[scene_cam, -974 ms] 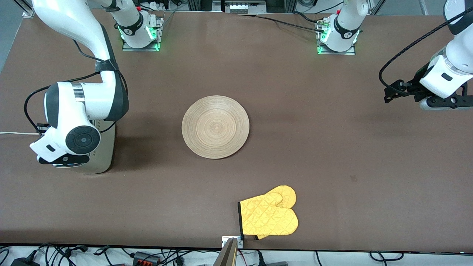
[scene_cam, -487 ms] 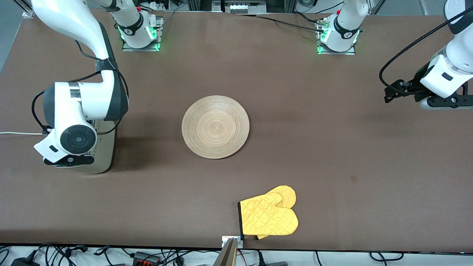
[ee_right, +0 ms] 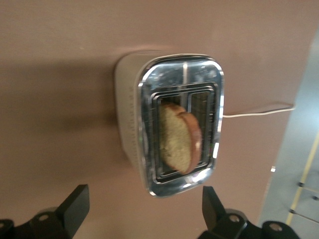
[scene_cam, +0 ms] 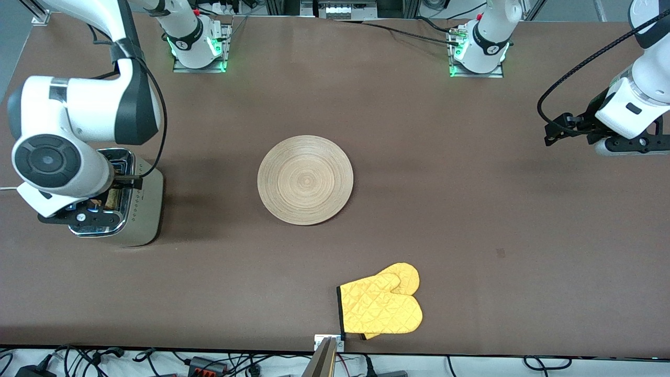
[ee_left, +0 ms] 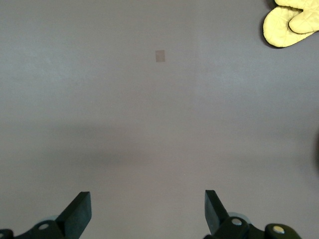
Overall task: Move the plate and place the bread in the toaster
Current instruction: 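Lower the bread into the toaster slot with the right gripper, then open the right gripper and raise it away from the toaster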
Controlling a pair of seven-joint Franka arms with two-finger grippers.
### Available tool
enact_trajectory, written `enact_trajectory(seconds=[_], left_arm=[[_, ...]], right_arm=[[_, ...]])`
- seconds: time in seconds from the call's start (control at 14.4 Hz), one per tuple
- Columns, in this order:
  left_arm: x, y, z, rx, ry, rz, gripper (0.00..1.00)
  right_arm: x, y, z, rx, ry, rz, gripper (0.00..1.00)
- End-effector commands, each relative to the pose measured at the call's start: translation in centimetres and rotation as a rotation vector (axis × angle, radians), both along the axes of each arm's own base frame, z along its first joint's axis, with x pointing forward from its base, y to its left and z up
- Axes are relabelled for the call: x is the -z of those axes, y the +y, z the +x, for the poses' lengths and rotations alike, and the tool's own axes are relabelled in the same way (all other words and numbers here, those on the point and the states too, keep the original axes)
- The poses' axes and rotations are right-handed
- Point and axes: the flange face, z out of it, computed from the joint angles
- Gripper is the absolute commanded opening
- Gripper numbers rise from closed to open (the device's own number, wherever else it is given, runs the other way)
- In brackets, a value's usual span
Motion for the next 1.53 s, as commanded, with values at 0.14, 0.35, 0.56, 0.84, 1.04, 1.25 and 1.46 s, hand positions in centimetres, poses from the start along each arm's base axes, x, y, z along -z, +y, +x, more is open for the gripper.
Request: enact_trajectory(seconds=[0.14, 0.35, 0.56, 0.84, 1.04, 1.25, 1.46], left_arm=[[-0.7, -0.1, -0.3, -0.013, -0.01, -0.006, 1.0], [-0.7, 0.0, -0.3, -0.015, -0.01, -0.006, 1.0], [-0.7, 0.0, -0.3, -0.015, -0.01, -0.008, 1.0], [-0.7, 0.1, -0.3, -0.017, -0.01, -0.009, 1.0], [-0.7, 0.1, -0.3, -0.017, -0.01, -0.009, 1.0], [-0.7, 0.1, -0.3, -0.017, -0.01, -0.009, 1.0], [-0.7, 0.1, -0.3, -0.017, -0.01, -0.009, 1.0]], right_arm=[[-2.5, -0.5, -0.3, 0.058, -0.035, 0.187, 1.0], [-4.6, -2.1, 0.2, 0.078, -0.08, 0.199, 1.0], [-6.8, -7.2, 0.7, 0.17, -0.153, 0.363, 1.0], [-9.1, -11.8, -0.3, 0.177, -0.195, 0.412, 1.0], [-9.4, -12.8, -0.7, 0.096, -0.231, 0.416, 1.0], [-9.4, -13.4, -0.9, 0.067, -0.223, 0.395, 1.0], [-8.7, -13.1, -2.3, 0.067, -0.193, 0.384, 1.0]])
